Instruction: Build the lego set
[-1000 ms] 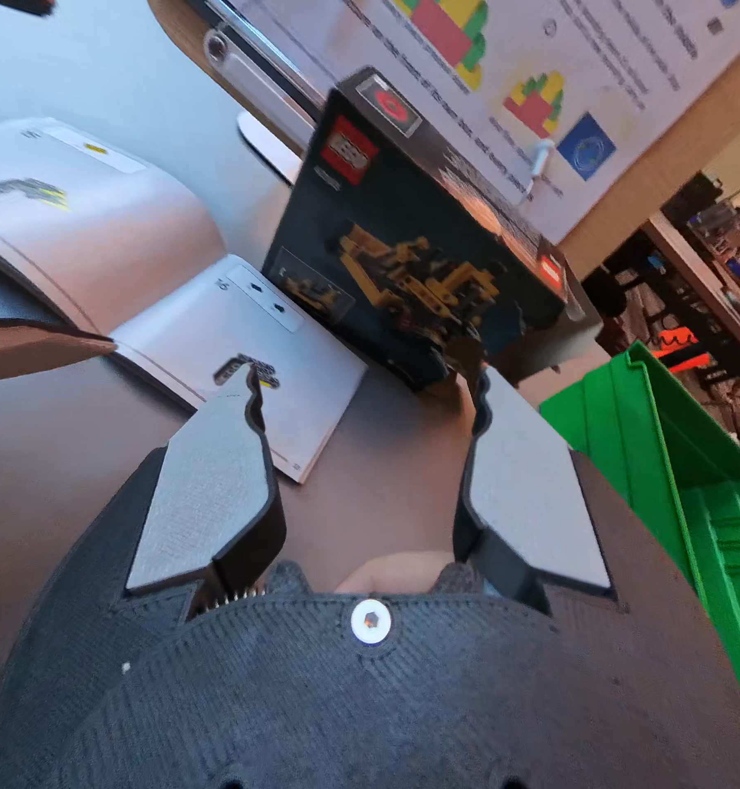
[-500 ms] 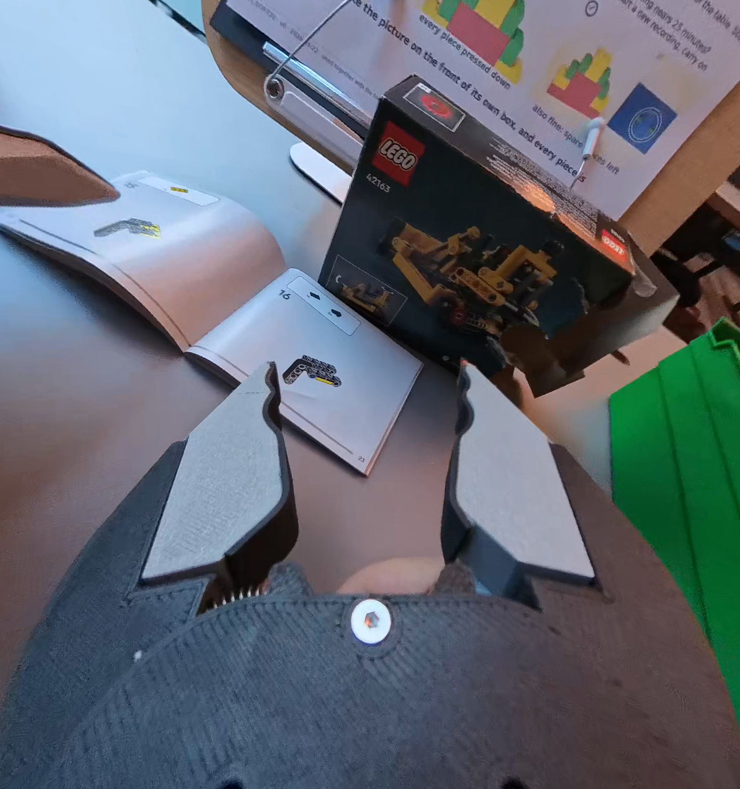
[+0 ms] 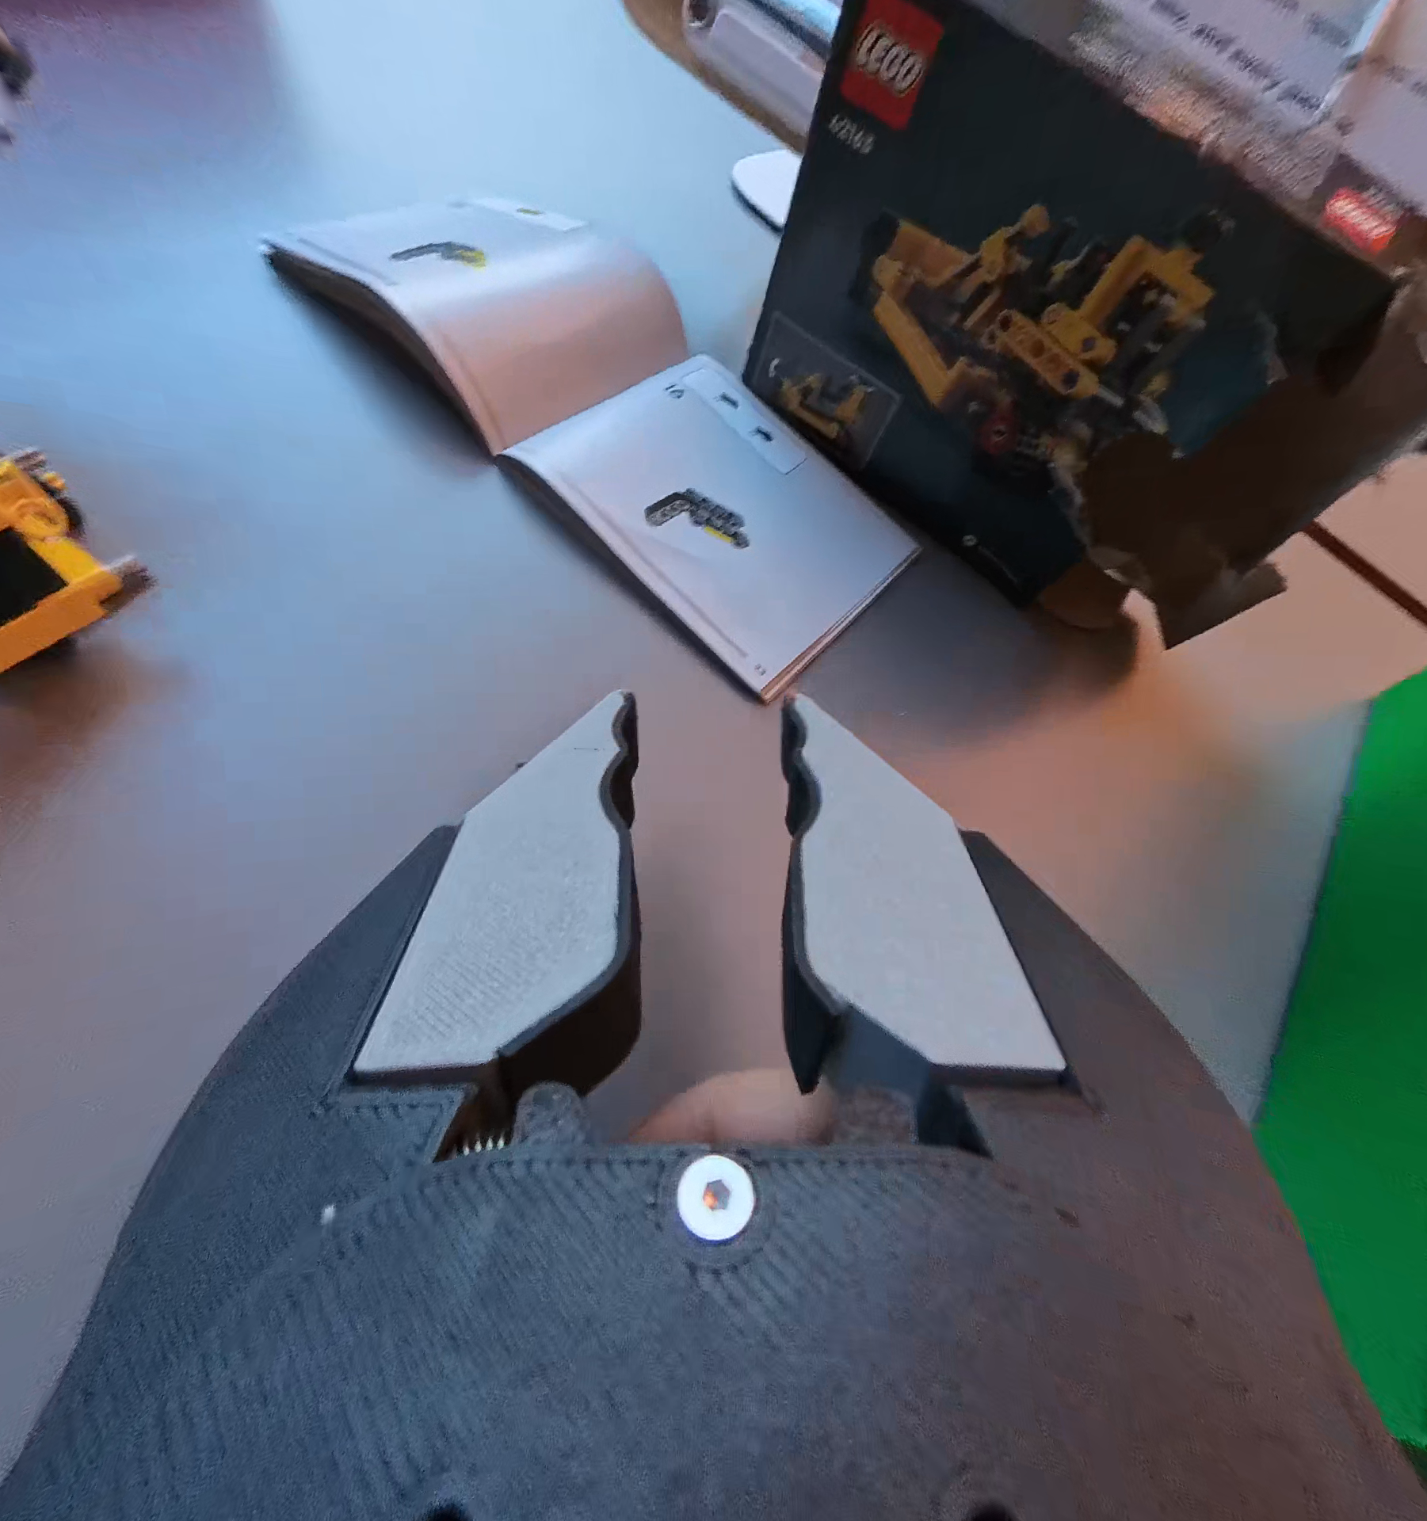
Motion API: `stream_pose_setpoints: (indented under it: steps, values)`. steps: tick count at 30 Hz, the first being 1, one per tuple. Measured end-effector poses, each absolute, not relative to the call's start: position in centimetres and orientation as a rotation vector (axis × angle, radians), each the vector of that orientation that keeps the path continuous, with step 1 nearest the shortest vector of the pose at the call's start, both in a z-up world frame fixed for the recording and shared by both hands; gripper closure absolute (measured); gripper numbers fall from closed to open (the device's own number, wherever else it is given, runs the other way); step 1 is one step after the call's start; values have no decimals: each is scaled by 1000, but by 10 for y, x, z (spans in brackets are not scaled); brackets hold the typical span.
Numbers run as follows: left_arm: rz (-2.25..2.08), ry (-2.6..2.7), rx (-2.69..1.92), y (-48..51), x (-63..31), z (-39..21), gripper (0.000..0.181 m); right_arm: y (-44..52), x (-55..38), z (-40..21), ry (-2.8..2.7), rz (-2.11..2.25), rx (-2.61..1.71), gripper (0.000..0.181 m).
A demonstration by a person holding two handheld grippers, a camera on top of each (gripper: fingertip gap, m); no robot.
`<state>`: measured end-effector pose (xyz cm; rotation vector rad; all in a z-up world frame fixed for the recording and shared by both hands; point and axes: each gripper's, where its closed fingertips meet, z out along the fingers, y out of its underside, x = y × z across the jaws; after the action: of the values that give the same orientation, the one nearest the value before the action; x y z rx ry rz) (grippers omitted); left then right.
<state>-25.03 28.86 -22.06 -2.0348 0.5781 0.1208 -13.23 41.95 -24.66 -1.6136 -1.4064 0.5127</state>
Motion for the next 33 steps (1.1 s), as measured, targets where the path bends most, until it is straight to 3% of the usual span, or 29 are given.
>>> stream_pose_setpoints:
  steps: [2, 16, 19, 21, 27, 33]
  values:
    - [161, 658, -2060, 285, -241, -228, 122, 415, -129, -251, -1464, 584, -1624, 159]
    - [-133, 719, -2181, 269, -202, -225, 111, 393, -125, -277, -1721, 635, -1658, 145]
    - [-108, 803, -2268, 268, -193, -241, 107, 388, -130, -277, -1719, 653, -1676, 152]
    - [-124, 871, -2309, 269, -187, -250, 110, 381, -131, -278, -1744, 670, -1662, 160]
    - [-283, 1114, -2369, 269, -175, -266, 141, 324, -132, -273, -1935, 925, -1542, 160]
    - [-391, 1504, -2260, 255, -168, -269, 146, 316, -127, -258, -1904, 1083, -1483, 157]
